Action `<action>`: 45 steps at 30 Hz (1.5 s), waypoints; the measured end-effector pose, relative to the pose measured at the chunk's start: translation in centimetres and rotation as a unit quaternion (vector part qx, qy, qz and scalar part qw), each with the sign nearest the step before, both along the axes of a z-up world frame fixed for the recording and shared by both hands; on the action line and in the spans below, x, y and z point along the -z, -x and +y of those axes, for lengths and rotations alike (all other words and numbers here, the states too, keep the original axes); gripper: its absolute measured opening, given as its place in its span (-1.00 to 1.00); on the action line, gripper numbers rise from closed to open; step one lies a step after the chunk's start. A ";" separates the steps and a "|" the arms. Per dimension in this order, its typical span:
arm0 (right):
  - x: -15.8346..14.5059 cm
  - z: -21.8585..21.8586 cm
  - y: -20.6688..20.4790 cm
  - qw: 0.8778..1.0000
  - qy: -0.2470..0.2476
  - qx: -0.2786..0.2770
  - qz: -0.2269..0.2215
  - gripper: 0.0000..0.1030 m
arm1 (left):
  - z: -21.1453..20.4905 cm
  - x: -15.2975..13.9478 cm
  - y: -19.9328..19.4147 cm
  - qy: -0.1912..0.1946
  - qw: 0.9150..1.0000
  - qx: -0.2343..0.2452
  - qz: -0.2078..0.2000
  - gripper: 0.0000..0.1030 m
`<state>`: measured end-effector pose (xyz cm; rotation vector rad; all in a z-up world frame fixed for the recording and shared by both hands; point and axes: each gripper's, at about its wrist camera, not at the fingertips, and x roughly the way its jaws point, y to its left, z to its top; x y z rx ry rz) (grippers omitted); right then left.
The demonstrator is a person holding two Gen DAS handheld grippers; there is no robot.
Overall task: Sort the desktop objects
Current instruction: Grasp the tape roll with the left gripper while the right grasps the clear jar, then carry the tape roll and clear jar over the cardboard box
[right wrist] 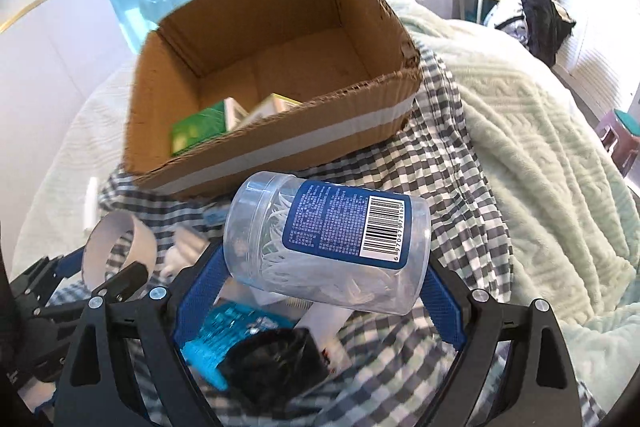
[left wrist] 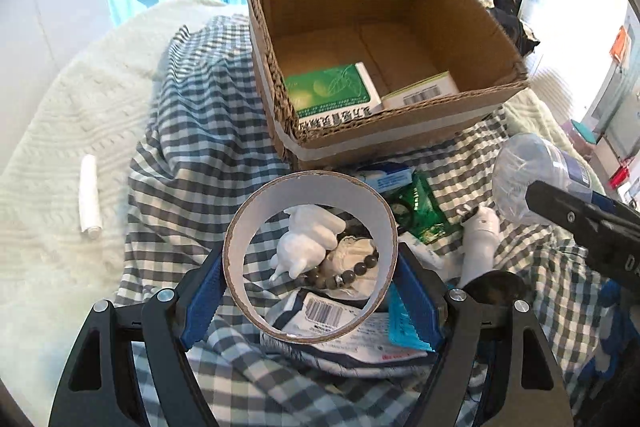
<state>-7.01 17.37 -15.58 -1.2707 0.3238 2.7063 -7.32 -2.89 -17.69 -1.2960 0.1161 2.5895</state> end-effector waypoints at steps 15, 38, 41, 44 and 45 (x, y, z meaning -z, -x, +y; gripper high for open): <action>-5.8 -3.1 -7.2 0.996 -0.035 -0.030 0.083 0.75 | -0.3 -5.7 -4.3 -0.015 0.996 -0.011 0.085 0.58; -16.3 -4.2 -7.2 0.967 -0.079 -0.074 0.231 0.75 | -0.3 -17.7 -2.6 -0.053 0.972 -0.023 0.229 0.58; -17.2 -4.2 -6.8 0.963 -0.082 -0.077 0.245 0.75 | 0.1 -18.5 -1.9 -0.057 0.969 -0.018 0.238 0.58; -17.8 -3.9 -6.1 0.961 -0.085 -0.077 0.253 0.75 | 0.5 -18.6 -0.9 -0.058 0.968 -0.015 0.243 0.58; -17.8 -3.8 -5.9 0.960 -0.087 -0.076 0.255 0.75 | 0.7 -18.5 -0.6 -0.058 0.968 -0.014 0.243 0.58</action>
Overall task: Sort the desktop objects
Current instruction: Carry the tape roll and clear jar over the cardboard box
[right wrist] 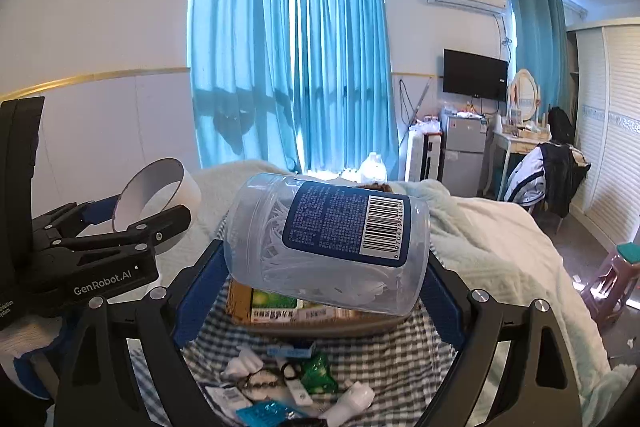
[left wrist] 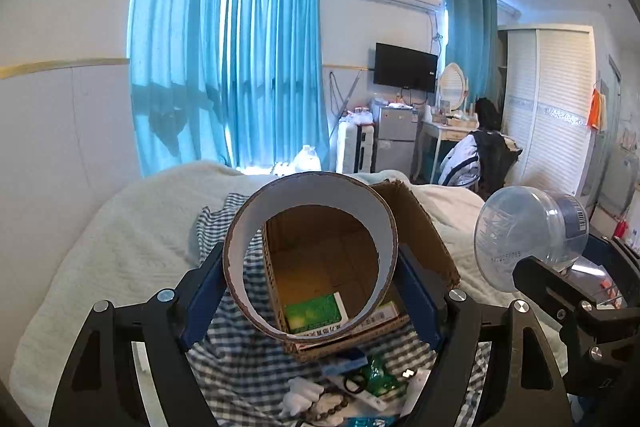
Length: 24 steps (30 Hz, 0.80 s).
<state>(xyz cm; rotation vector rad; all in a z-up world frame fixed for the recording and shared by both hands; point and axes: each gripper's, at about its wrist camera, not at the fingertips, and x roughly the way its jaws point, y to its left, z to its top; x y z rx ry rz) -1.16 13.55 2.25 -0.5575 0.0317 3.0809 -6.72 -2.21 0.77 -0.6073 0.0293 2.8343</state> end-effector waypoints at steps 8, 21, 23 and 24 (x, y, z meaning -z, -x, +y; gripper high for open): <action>0.5 0.9 1.7 1.000 -0.001 0.007 0.005 0.75 | 0.9 1.0 2.5 0.008 1.000 0.005 -0.004 0.58; 2.3 2.1 6.7 1.000 0.001 0.004 -0.008 0.75 | 1.4 3.8 7.0 0.015 1.000 0.007 -0.026 0.58; 2.7 2.2 7.6 1.000 0.001 0.003 -0.012 0.75 | 1.7 4.2 7.8 0.019 0.999 0.010 -0.028 0.58; 3.0 2.3 8.2 1.000 0.002 0.001 -0.014 0.75 | 1.9 4.4 8.2 0.021 0.999 0.011 -0.028 0.58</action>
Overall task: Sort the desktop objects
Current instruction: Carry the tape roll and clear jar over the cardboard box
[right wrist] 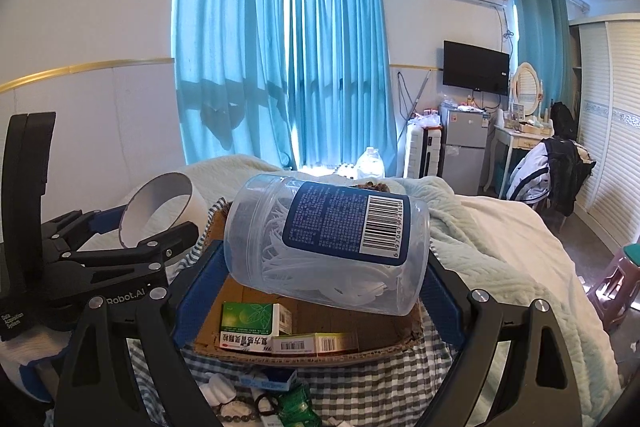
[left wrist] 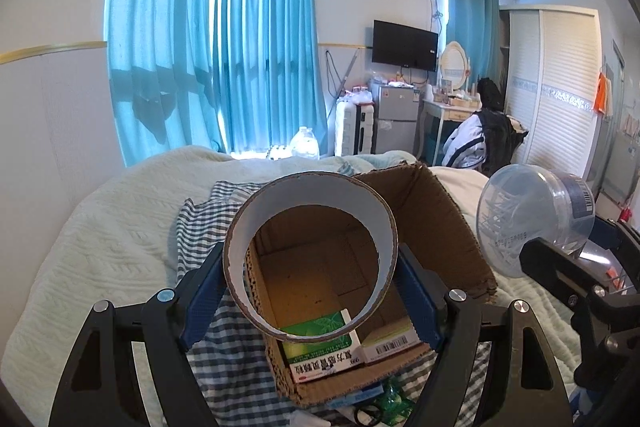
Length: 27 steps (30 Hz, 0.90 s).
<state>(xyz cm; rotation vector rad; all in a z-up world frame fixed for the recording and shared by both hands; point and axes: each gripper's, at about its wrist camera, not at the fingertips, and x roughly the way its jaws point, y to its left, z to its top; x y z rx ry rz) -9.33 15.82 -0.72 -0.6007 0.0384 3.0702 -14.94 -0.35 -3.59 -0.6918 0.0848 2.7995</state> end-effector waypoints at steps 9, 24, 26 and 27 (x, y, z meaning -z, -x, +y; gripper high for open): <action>2.5 1.1 4.5 1.000 0.007 -0.007 -0.021 0.75 | 1.7 2.6 4.3 0.014 1.000 0.015 -0.019 0.58; 7.9 2.7 11.5 0.998 0.023 -0.008 -0.063 0.75 | 3.3 8.4 10.2 0.020 0.997 0.021 -0.072 0.58; 8.4 2.7 12.1 0.998 0.021 -0.008 -0.067 0.74 | 3.6 9.0 10.8 0.020 0.996 0.021 -0.081 0.58; 8.7 2.8 12.3 0.997 0.021 -0.008 -0.069 0.74 | 3.7 9.3 11.1 0.020 0.996 0.020 -0.085 0.58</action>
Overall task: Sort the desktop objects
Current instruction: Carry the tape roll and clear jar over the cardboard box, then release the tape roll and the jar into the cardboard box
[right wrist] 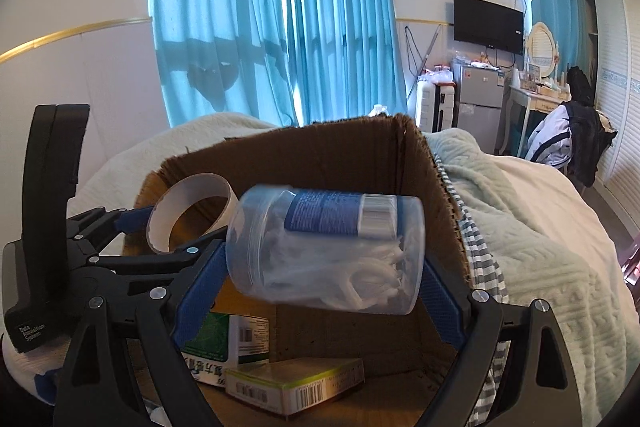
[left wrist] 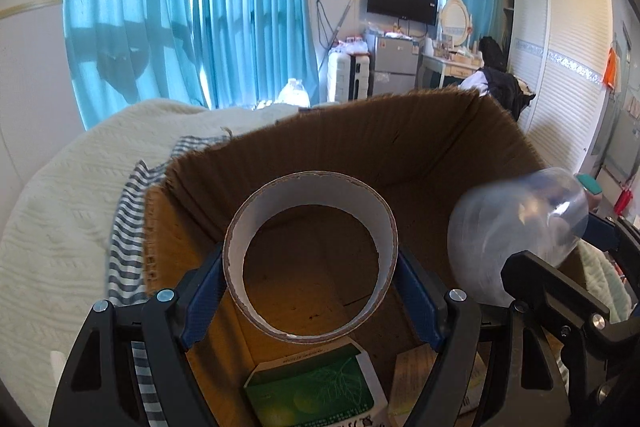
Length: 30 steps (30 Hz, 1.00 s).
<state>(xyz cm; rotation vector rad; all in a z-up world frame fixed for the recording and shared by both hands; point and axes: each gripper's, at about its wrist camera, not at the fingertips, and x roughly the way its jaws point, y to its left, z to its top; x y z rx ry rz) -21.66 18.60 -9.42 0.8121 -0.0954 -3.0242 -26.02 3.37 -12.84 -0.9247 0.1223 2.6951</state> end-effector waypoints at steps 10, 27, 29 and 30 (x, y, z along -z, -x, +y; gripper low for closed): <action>0.5 0.3 0.1 1.000 -0.009 0.018 0.006 0.75 | -0.6 -0.5 0.3 -0.007 1.000 -0.006 -0.007 0.85; -7.2 -0.3 -5.9 0.997 -0.013 0.036 0.064 0.91 | -4.4 -8.6 -4.1 -0.037 0.997 -0.040 0.049 1.00; -8.1 -0.3 -7.0 0.997 -0.016 0.039 0.072 0.99 | -4.9 -9.5 -4.9 -0.040 0.997 -0.043 0.055 1.00; -8.6 -0.4 -7.6 0.996 -0.017 0.042 0.076 0.99 | -5.1 -10.0 -5.4 -0.041 0.996 -0.044 0.058 1.00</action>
